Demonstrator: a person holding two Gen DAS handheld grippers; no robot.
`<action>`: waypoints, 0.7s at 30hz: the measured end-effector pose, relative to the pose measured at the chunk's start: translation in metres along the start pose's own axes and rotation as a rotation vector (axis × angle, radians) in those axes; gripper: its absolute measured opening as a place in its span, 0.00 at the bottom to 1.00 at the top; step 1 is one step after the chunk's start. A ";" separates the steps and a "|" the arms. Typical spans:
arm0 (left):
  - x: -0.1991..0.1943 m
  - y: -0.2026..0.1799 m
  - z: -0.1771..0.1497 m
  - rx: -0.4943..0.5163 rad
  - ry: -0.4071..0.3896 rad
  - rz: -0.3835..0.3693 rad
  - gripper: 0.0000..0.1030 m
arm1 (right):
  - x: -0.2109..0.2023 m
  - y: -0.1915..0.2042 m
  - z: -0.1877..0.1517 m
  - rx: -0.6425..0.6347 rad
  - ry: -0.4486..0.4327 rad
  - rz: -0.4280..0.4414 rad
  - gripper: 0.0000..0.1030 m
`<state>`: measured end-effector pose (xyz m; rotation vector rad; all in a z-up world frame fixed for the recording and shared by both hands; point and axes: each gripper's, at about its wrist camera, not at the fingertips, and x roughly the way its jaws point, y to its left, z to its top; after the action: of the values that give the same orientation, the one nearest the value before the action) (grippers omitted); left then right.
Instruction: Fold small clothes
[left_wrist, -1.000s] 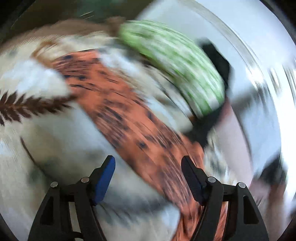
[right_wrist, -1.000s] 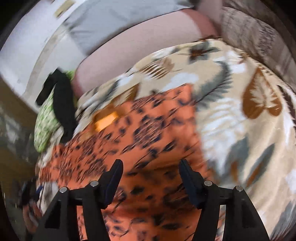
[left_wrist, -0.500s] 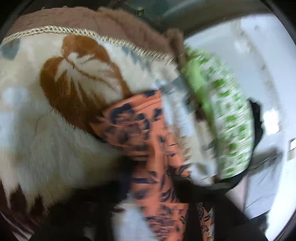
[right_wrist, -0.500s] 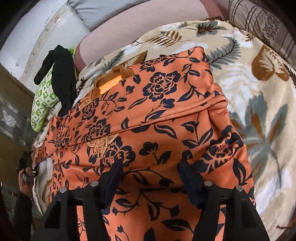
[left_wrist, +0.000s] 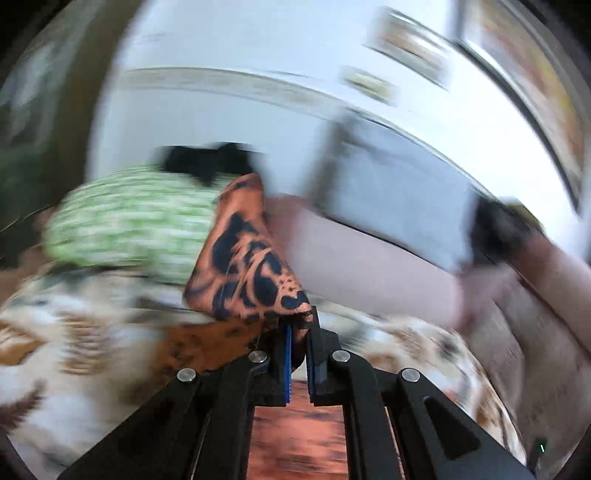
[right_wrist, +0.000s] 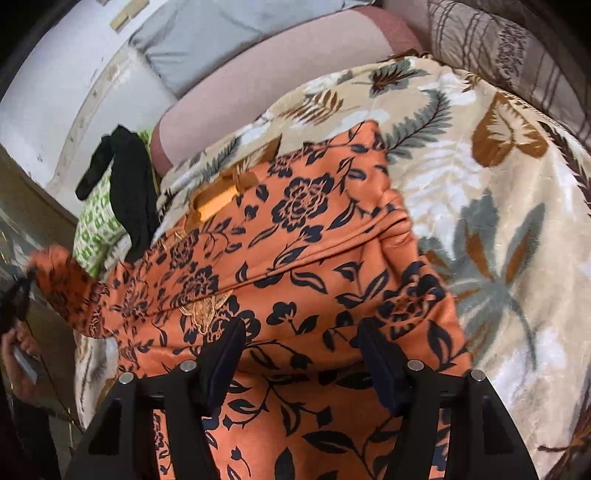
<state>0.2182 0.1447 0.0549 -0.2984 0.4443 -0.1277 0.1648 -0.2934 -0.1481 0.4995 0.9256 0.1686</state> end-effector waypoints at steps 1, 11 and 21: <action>0.010 -0.029 -0.009 0.032 0.024 -0.041 0.06 | -0.004 -0.003 0.000 0.008 -0.010 0.005 0.64; 0.070 -0.084 -0.108 0.213 0.340 -0.095 0.78 | -0.026 -0.026 0.018 0.069 -0.033 0.071 0.78; 0.037 0.066 -0.134 0.053 0.383 0.215 0.79 | 0.089 0.031 0.090 0.101 0.157 0.212 0.78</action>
<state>0.1961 0.1656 -0.0962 -0.1719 0.8484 0.0150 0.2920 -0.2659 -0.1531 0.6861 1.0368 0.3584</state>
